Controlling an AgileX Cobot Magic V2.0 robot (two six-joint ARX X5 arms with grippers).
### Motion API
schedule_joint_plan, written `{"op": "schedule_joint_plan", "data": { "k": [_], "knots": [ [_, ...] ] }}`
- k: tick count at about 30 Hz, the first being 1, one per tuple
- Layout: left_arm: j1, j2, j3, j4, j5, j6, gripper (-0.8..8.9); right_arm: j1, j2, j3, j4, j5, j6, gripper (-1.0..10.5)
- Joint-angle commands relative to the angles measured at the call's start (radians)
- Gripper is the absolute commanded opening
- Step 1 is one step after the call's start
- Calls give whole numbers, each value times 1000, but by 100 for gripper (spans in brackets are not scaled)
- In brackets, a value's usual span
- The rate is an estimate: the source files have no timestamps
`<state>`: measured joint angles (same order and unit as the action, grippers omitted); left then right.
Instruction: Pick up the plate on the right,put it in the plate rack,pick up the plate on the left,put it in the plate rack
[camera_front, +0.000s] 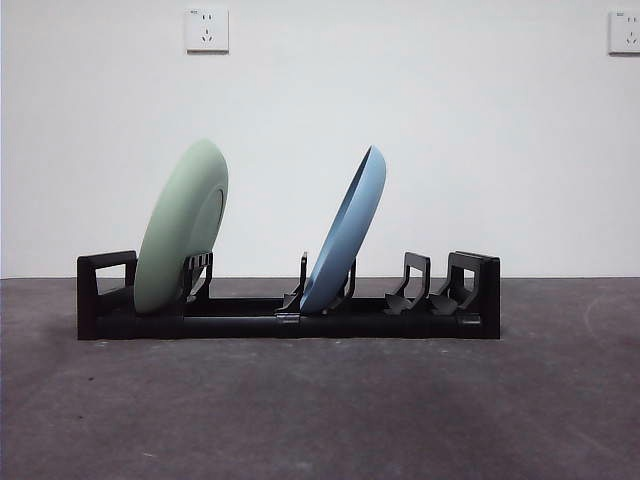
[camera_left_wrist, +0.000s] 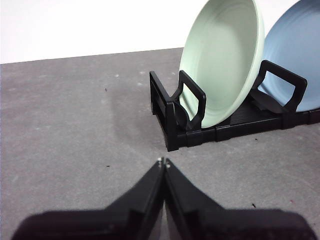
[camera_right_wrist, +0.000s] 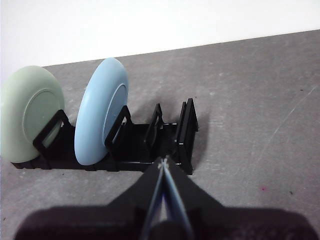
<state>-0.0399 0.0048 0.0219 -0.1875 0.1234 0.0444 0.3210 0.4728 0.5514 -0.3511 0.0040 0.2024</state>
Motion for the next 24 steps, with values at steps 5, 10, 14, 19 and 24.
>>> {"op": "schedule_joint_plan", "data": {
  "k": [5, 10, 14, 19, 24],
  "knots": [
    [3, -3, -17, 8, 0, 8, -4, 2, -2, -8, 4, 3, 8, 3],
    [3, -3, -17, 8, 0, 8, -4, -7, -28, -8, -16, 8, -98, 3],
    [2, -3, -17, 8, 0, 8, -4, -77, -135, -21, -78, -24, -214, 3],
    [2, -3, -17, 8, 1, 8, -4, -203, -266, -109, -75, -110, -257, 3],
    [2, -3, -16, 8, 1, 8, -4, -275, -374, -272, 6, -109, -248, 3]
  ]
}}
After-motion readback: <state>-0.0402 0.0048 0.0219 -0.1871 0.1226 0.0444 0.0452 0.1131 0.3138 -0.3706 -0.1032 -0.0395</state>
